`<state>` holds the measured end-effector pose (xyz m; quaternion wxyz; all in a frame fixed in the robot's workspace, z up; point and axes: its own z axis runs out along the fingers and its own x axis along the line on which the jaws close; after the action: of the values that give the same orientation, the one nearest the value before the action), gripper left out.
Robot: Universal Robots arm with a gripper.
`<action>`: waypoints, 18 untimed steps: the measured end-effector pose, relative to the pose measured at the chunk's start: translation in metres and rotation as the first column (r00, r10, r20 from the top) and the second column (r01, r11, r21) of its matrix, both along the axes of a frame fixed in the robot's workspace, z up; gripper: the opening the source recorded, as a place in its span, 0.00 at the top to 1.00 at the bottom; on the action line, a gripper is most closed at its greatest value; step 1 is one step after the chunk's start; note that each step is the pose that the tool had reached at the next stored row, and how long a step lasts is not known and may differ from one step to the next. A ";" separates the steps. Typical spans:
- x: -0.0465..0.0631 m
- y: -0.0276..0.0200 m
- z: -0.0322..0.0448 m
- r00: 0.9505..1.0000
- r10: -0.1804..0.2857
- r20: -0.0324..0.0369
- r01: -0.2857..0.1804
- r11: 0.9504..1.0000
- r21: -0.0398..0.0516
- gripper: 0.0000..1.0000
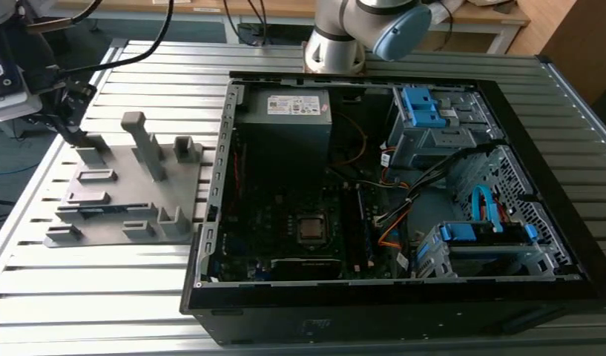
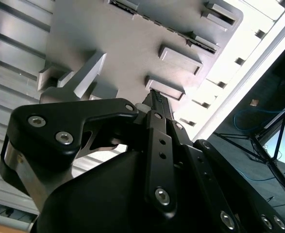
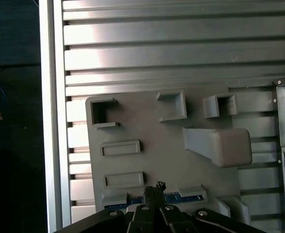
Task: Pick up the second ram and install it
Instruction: 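Reach for the second ram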
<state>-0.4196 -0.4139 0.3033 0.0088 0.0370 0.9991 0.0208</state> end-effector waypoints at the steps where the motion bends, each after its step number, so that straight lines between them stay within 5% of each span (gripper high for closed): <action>1: 0.000 -0.0002 -0.0018 1.000 0.000 0.000 0.000 1.000 0.000 0.90; 11: 0.001 -0.0039 -0.0194 1.000 0.016 -0.006 -0.016 1.000 -0.002 0.90; 15: 0.001 -0.0042 -0.0217 0.999 0.031 -0.006 -0.031 0.999 -0.028 0.90; 18: 0.003 -0.0042 -0.0262 0.999 0.043 -0.008 -0.043 0.999 -0.034 0.90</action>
<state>-0.4169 -0.4181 0.2771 0.0053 0.0156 0.9999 0.0040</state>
